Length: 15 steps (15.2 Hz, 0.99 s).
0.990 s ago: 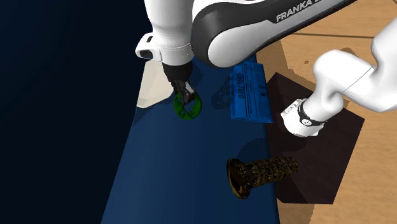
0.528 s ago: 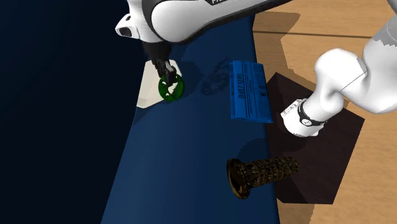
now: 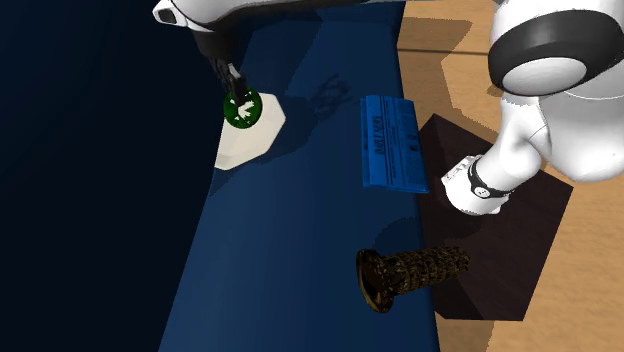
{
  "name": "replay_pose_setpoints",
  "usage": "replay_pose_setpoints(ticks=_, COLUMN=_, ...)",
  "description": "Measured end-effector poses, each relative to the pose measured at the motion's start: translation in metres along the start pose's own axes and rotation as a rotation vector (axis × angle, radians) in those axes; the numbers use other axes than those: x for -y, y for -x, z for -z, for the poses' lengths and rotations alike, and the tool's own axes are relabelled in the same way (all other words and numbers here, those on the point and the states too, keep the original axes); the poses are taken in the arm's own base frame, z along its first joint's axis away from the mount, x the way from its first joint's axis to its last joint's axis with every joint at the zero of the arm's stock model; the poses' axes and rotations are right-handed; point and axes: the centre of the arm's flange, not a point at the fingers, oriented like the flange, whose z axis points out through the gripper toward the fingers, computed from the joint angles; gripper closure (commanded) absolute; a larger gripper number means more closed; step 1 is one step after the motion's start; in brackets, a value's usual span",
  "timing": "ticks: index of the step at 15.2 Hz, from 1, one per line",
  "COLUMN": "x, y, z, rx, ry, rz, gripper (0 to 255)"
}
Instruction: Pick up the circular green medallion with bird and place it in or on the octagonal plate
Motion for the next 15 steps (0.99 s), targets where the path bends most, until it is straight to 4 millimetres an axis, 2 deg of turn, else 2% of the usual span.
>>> replay_pose_setpoints(ticks=4, x=-0.049, y=-0.007, z=0.005, rx=0.000, ry=0.000, rz=0.000, gripper=255)
replay_pose_setpoints(ticks=5, x=-0.054, y=-0.007, z=0.003, rx=0.000, ry=-0.001, rz=0.000, gripper=255)
replay_pose_setpoints(ticks=15, x=-0.060, y=-0.005, z=-0.047, rx=0.001, ry=-0.001, rz=0.000, gripper=255)
